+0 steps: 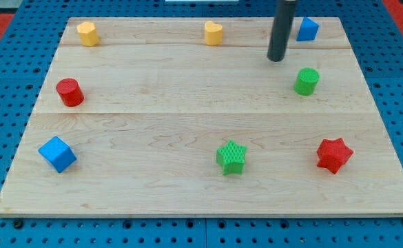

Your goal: Move the green circle towards the center left

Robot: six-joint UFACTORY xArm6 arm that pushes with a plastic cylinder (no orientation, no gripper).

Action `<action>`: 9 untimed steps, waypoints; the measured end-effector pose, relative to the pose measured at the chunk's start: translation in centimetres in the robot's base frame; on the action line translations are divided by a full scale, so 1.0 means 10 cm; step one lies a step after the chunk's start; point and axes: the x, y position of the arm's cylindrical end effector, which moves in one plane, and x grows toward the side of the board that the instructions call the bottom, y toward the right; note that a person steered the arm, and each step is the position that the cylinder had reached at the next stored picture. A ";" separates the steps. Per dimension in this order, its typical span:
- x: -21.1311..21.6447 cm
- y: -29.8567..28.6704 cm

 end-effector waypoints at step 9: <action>0.93 -1.98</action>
